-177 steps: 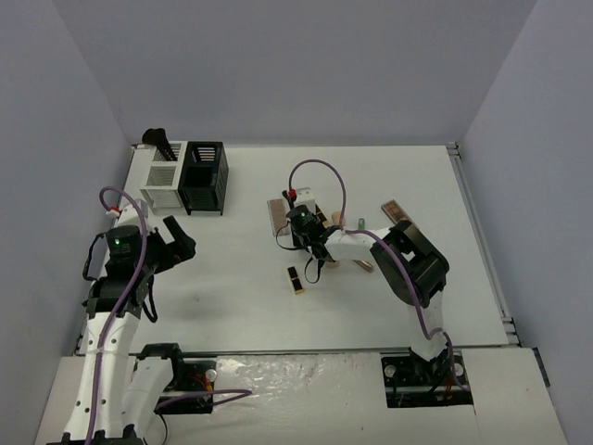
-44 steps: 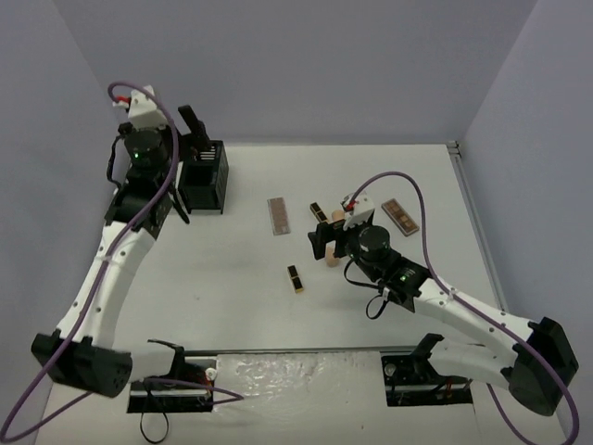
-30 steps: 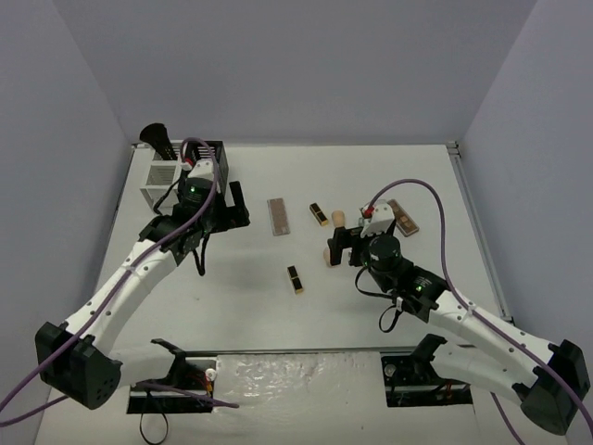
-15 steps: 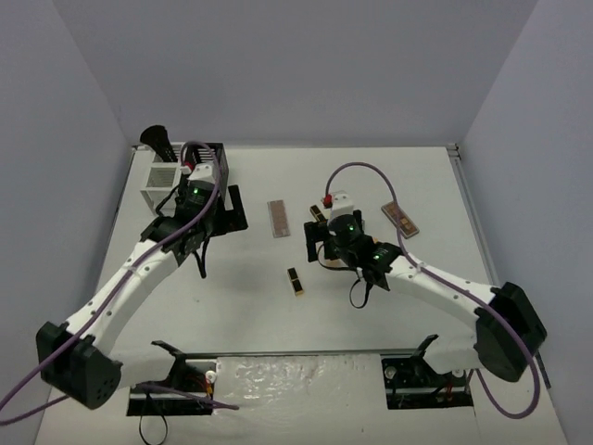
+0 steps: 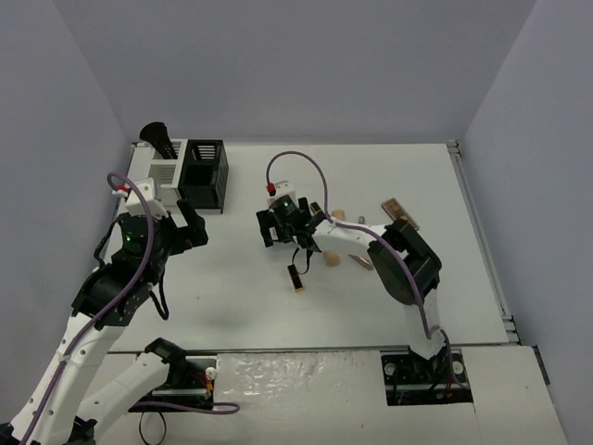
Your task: Organize the makeup
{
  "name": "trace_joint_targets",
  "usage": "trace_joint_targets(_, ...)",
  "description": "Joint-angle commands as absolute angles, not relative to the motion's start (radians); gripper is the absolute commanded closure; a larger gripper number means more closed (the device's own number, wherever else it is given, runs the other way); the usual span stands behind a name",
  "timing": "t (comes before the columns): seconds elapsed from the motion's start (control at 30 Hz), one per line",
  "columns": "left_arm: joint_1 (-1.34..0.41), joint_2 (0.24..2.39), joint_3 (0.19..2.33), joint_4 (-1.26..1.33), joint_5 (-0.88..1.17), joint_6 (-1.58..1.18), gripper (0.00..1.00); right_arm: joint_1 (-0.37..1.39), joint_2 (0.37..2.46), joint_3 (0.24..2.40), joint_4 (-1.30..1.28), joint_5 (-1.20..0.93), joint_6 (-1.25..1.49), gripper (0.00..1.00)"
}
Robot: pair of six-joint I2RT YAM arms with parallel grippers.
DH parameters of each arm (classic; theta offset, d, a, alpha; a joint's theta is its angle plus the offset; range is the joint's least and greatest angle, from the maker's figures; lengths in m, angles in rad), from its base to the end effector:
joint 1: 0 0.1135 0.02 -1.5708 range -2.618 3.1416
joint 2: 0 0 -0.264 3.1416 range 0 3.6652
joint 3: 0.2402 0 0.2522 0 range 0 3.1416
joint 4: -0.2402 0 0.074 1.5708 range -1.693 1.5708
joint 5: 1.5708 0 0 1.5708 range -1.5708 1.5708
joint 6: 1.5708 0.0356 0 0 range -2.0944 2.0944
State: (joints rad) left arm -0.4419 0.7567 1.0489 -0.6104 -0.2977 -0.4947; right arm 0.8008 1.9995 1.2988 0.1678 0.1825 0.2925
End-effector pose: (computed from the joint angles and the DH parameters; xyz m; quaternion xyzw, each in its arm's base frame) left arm 0.1382 -0.0538 0.3890 -0.1080 0.7987 -0.1544 0.5715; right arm 0.3176 0.3182 0.1862 -0.1737 0.8483 0.1891 0.4631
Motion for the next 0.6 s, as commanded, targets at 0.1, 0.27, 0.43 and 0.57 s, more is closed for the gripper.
trace_joint_targets(0.1, -0.435, 0.716, 1.016, -0.617, -0.344, -0.454, 0.03, 0.809, 2.121, 1.439, 0.176, 0.304, 0.351, 0.02)
trace_joint_targets(0.27, -0.434, 0.727, 0.998, -0.609, -0.324, -0.457, 0.03, 0.804, 2.179, 1.47, 0.169, 0.334, 0.371, 0.06)
trace_joint_targets(0.43, -0.43, 0.737, 0.992, -0.586, -0.293, -0.468, 0.03, 0.795, 2.205, 1.473, 0.171, 0.291, 0.374, 0.26)
trace_joint_targets(0.57, -0.427, 0.756, 0.992, -0.576, -0.27, -0.482, 0.03, 0.797, 2.197, 1.46, 0.186, 0.26, 0.337, 0.54)
